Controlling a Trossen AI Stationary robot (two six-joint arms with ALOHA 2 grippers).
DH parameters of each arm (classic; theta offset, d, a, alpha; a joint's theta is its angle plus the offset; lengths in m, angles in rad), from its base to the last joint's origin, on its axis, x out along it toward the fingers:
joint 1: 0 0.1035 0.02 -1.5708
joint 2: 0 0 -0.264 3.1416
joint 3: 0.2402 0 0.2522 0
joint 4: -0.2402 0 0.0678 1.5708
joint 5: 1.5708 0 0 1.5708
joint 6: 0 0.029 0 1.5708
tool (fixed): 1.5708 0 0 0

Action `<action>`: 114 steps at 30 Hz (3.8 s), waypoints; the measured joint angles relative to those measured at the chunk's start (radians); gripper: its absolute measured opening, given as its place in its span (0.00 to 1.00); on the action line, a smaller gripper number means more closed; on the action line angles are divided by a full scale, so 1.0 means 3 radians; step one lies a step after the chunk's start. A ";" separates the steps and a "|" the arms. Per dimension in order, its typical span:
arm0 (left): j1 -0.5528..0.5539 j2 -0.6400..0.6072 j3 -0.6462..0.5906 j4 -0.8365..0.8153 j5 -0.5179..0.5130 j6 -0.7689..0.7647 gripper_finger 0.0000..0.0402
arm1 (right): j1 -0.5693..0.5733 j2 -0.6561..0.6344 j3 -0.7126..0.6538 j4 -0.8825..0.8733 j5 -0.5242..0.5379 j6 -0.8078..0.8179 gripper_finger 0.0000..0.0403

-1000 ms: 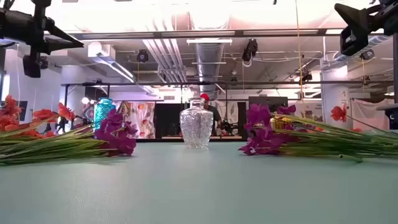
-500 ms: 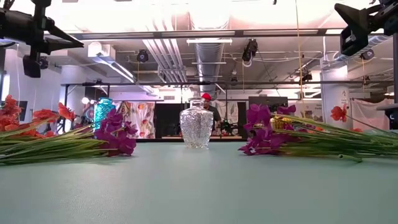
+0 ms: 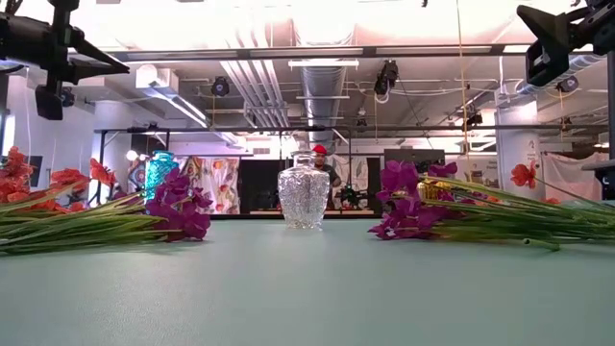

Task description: Sort flowers into vase by color

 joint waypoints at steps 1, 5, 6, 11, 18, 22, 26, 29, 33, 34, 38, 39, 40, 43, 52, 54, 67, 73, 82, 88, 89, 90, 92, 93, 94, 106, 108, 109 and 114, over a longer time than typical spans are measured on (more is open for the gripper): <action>0.0000 0.0000 0.0000 0.0000 0.0000 -0.0001 0.00 | 0.0000 0.0000 0.0000 0.0000 0.0000 0.0001 0.52; 0.0000 0.0000 0.0000 0.0000 0.0000 -0.0001 0.00 | 0.0000 -0.0001 -0.0001 0.0000 0.0000 0.0001 0.52; 0.0000 0.0000 0.0001 0.0000 0.0000 0.0000 0.00 | 0.0000 -0.0001 0.0000 0.0000 0.0000 0.0000 0.52; 0.0000 0.0000 0.0000 0.0000 0.0001 -0.0001 0.00 | 0.0000 -0.0001 0.0000 -0.0001 0.0000 0.0001 0.52; 0.0000 0.0000 0.0000 0.0000 0.0001 0.0000 0.00 | 0.0000 0.0000 0.0000 0.0000 0.0000 0.0000 0.52; 0.0000 0.0000 0.0000 0.0000 0.0000 -0.0001 0.00 | 0.0000 -0.0001 0.0000 0.0001 0.0000 0.0000 0.52; 0.0000 0.0000 0.0000 0.0000 0.0001 0.0000 0.00 | 0.0000 -0.0001 -0.0001 0.0000 0.0000 0.0000 0.52; 0.0000 0.0001 0.0000 0.0000 0.0001 -0.0001 0.00 | 0.0000 -0.0001 0.0000 0.0000 0.0000 0.0000 0.52; 0.0000 0.0001 0.0001 0.0000 0.0000 0.0000 0.00 | 0.0000 -0.0001 0.0000 0.0000 0.0000 0.0000 0.52; 0.0000 0.0001 0.0001 0.0000 0.0001 -0.0001 0.00 | 0.0000 -0.0001 -0.0001 -0.0001 0.0000 0.0000 0.52; 0.0000 0.0001 0.0000 0.0000 0.0000 -0.0001 0.00 | 0.0000 -0.0001 -0.0001 0.0001 0.0000 0.0000 0.52; 0.0000 0.0000 0.0001 -0.0001 0.0001 -0.0001 0.00 | 0.0000 0.0000 0.0000 0.0001 0.0000 0.0000 0.52; 0.0000 0.0001 0.0000 -0.0001 0.0001 0.0000 0.00 | 0.0000 -0.0001 0.0000 0.0001 0.0000 0.0001 0.52; 0.0000 0.0001 0.0001 0.0000 0.0001 0.0000 0.00 | 0.0000 -0.0001 -0.0001 0.0001 0.0000 0.0000 0.52; 0.0000 0.0001 0.0001 -0.0001 0.0000 -0.0001 0.00 | 0.0000 -0.0001 0.0000 0.0000 0.0000 0.0000 0.52; 0.0000 0.0001 0.0000 0.0000 0.0000 0.0000 0.00 | 0.0000 -0.0001 0.0000 0.0000 0.0000 0.0001 0.52; 0.0000 0.0001 0.0000 0.0000 0.0001 -0.0001 0.00 | 0.0000 -0.0001 0.0000 -0.0001 0.0000 0.0001 0.52; 0.0000 0.0000 0.0001 0.0000 0.0001 -0.0001 0.00 | 0.0000 -0.0001 0.0000 0.0001 0.0000 0.0001 0.52; 0.0000 0.0000 0.0001 0.0000 0.0001 0.0000 0.00 | 0.0000 -0.0001 0.0000 0.0000 0.0000 0.0000 0.52; 0.0000 0.0000 0.0001 0.0000 0.0000 -0.0001 0.00 | 0.0000 -0.0001 0.0000 0.0000 0.0000 0.0000 0.52; 0.0000 0.0001 0.0000 0.0000 0.0001 -0.0001 0.00 | 0.0000 -0.0001 0.0000 0.0000 0.0000 0.0000 0.52; 0.0000 0.0001 0.0001 0.0000 0.0000 0.0000 0.00 | 0.0000 -0.0001 0.0000 0.0000 0.0000 0.0000 0.52; 0.0000 0.0001 0.0001 0.0000 0.0001 -0.0001 0.00 | 0.0000 -0.0001 0.0000 0.0000 0.0000 0.0000 0.52; 0.0000 0.0001 0.0000 0.0000 0.0001 0.0000 0.00 | 0.0000 -0.0001 0.0000 0.0000 0.0000 0.0001 0.52; 0.0000 0.0000 0.0001 0.0000 0.0001 0.0000 0.00 | 0.0000 0.0000 0.0000 -0.0001 0.0000 0.0001 0.52; 0.0000 0.0000 0.0000 0.0000 0.0001 -0.0001 0.00 | 0.0000 -0.0001 0.0000 -0.0001 0.0000 0.0000 0.52; 0.0000 0.0001 0.0001 0.0000 0.0001 0.0000 0.00 | 0.0000 -0.0001 0.0000 0.0001 0.0000 0.0001 0.52; 0.0000 0.0000 0.0001 0.0000 0.0000 -0.0001 0.00 | 0.0000 -0.0001 0.0000 -0.0001 0.0000 0.0000 0.52; 0.0000 0.0000 0.0001 0.0002 0.0001 -0.0243 0.00 | 0.0000 -0.0001 -0.0001 0.0007 0.0014 -0.0067 0.52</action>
